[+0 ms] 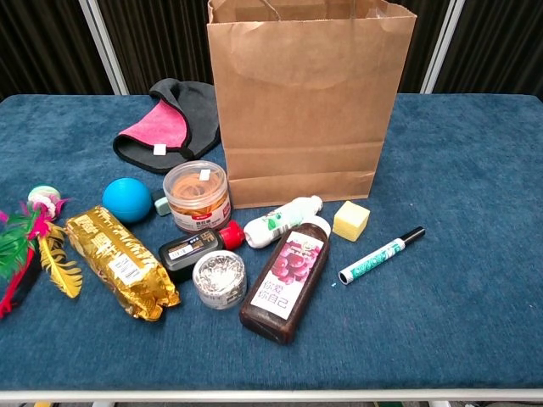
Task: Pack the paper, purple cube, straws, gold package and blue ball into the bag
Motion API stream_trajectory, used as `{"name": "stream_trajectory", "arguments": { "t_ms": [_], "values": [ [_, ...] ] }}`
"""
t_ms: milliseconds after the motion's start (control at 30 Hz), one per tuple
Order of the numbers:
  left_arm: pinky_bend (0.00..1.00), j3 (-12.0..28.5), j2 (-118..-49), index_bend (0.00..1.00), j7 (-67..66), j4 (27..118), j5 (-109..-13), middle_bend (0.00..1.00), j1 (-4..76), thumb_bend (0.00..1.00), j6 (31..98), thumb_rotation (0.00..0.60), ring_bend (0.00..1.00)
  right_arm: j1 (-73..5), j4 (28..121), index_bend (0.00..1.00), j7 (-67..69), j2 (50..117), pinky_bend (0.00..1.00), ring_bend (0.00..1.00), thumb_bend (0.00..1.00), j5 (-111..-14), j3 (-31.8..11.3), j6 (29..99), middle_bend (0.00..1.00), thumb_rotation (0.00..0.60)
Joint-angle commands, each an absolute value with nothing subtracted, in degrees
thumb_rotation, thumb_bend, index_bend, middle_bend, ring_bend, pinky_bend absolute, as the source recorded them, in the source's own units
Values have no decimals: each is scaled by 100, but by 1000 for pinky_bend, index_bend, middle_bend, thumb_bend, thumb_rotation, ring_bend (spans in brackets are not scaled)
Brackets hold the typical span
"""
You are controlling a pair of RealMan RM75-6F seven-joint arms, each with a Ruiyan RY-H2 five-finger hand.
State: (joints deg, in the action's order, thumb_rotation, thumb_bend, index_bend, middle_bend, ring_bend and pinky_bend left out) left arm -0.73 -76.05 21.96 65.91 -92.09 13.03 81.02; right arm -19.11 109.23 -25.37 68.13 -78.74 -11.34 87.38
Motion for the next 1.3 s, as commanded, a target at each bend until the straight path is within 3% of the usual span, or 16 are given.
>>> {"name": "stream_trajectory", "arguments": {
  "t_ms": [33, 267, 533, 800, 1300],
  "values": [
    [281, -136, -7555, 291, 2148, 6572, -9259, 348, 1334, 75, 8036, 600, 250, -1837, 10993, 74, -2463, 6604, 0, 7, 45, -7827, -1058, 8606, 208, 600],
    [281, -306, -7398, 291, 1947, 6845, -9387, 348, 1361, 78, 7927, 600, 250, -1981, 11950, 74, -2667, 6039, 0, 7, 45, -7835, -1125, 8207, 203, 600],
    [281, -444, -7055, 291, 1271, 7953, -9773, 348, 1609, 78, 7748, 600, 250, -2243, 12020, 74, -2923, 6016, 0, 7, 45, -7264, -1353, 7887, 204, 600],
    [281, -537, -6909, 303, 535, 8950, -10366, 347, 2232, 85, 7083, 600, 250, -2297, 11933, 74, -2909, 5984, 0, 7, 46, -6920, -1448, 7865, 204, 600],
    [281, -615, -7459, 335, 753, 8209, -10885, 355, 3221, 108, 6295, 600, 250, -2114, 11639, 74, -2548, 5963, 0, 8, 46, -6886, -1389, 8056, 204, 600]
  ]
}}
